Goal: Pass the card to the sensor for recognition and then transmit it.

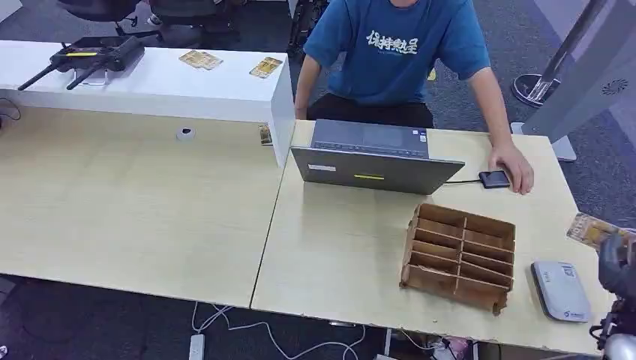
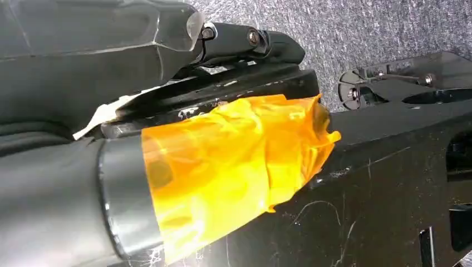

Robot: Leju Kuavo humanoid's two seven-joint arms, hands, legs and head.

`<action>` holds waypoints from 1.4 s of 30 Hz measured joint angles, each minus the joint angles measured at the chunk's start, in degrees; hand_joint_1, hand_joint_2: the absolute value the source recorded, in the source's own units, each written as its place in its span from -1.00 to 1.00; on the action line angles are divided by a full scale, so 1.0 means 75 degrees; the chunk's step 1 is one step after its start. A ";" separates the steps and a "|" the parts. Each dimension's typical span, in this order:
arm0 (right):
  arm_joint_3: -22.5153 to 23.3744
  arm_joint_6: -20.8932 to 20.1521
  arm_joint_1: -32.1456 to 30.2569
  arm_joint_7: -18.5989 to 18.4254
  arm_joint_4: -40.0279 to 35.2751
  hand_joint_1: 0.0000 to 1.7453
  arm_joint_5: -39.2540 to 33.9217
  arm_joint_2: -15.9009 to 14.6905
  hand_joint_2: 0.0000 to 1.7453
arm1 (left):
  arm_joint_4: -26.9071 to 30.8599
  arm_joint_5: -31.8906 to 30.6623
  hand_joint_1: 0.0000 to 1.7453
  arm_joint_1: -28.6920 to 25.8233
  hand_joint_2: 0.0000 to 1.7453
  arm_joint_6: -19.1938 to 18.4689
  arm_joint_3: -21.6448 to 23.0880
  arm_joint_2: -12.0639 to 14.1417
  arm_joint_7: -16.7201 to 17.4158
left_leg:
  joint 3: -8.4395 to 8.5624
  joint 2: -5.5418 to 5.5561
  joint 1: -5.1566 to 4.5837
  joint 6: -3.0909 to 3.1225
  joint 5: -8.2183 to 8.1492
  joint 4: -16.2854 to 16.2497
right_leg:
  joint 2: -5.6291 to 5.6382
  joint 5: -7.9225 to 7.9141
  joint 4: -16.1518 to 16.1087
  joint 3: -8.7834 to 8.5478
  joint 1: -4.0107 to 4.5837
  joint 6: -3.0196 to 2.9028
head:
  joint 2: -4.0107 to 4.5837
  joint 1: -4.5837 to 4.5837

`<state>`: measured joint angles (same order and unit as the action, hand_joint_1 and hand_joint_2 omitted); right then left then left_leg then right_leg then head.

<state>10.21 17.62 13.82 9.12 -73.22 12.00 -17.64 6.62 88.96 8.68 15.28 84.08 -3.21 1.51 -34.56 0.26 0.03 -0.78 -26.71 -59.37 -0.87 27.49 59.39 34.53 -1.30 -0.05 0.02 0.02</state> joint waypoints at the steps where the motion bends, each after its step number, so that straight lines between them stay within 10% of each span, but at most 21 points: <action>1: -0.0064 0.0202 0.0000 0.0032 -0.0127 1.00 0.0225 0.0020 1.00 | 0.0000 -0.0003 -1.00 0.0000 -1.00 -0.0006 0.0000 0.0000 -0.0003 | 0.0000 0.0000 0.0000 0.0000 0.0000 0.0000 | 0.0000 0.0000 0.0000 0.0000 0.0000 0.0000 | 0.0000 -0.0003; 19: -0.0909 0.2514 -0.0049 -0.0726 -0.1261 1.00 0.5145 0.0297 1.00 | 0.0000 -0.0437 -1.00 -0.0003 -1.00 -0.0064 0.0000 -0.0003 0.0099 | 0.0000 0.0001 0.0001 0.0000 0.0000 0.0001 | 0.0000 0.0000 0.0000 -0.0001 0.0000 0.0000 | 0.0000 0.0000; 42: -0.1991 0.2202 0.1308 -0.1364 -0.1025 1.00 0.6117 0.0746 1.00 | 0.0000 -0.0898 -1.00 0.0006 -1.00 -0.0117 0.0000 0.0000 0.0224 | 0.0000 0.0000 0.0000 -0.0003 0.0005 0.0001 | 0.0002 -0.0002 0.0004 -0.0002 0.0000 -0.0002 | 0.0000 0.0000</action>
<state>-4.72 34.14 23.64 -1.12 -80.91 57.88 -12.04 6.62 82.22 8.73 14.40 84.08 -3.21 3.19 -34.56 0.26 0.03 -0.80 -26.67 -59.37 -0.85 27.47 59.43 34.52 -1.29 -0.06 0.02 0.02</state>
